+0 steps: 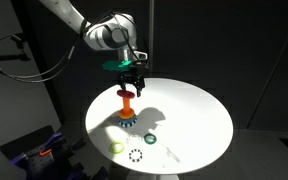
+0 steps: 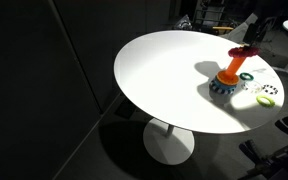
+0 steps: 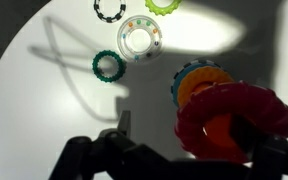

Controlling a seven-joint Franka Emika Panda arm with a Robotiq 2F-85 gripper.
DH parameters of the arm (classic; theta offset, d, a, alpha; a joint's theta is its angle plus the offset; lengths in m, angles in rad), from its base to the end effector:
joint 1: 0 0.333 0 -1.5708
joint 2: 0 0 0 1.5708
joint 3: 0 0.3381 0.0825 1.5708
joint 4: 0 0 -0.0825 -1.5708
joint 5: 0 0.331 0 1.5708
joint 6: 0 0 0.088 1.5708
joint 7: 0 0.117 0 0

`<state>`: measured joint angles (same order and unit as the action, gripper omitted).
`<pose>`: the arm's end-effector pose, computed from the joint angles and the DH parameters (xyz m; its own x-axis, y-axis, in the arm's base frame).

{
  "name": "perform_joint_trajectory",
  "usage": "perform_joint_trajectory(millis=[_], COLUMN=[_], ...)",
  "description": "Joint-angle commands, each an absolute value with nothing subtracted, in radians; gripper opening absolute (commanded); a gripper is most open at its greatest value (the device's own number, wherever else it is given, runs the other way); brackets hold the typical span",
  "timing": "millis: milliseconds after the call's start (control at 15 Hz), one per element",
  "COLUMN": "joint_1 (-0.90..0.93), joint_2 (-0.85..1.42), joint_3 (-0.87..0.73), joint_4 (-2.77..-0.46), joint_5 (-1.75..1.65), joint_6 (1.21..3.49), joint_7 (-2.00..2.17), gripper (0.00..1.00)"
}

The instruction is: Put the pink circular object on the orange object

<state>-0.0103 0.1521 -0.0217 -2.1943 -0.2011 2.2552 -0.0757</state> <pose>0.5039 -0.0229 0.3579 0.9794 0.1687 -0.1113 0.1833 -0.9734 0.1378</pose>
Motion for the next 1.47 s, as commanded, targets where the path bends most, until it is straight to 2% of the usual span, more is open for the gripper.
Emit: perform_joint_trajectory(millis=[0,1400], joint_1=[-0.006,-0.017], joint_2=[0.113,-0.001], joint_3=[-0.021,-0.027], joint_4=[-2.228,-2.308], joint_5=[-0.212,-0.217], joint_6=[2.269,2.281], joint_7=[-0.054,-0.04], gripper=[1.0,1.0])
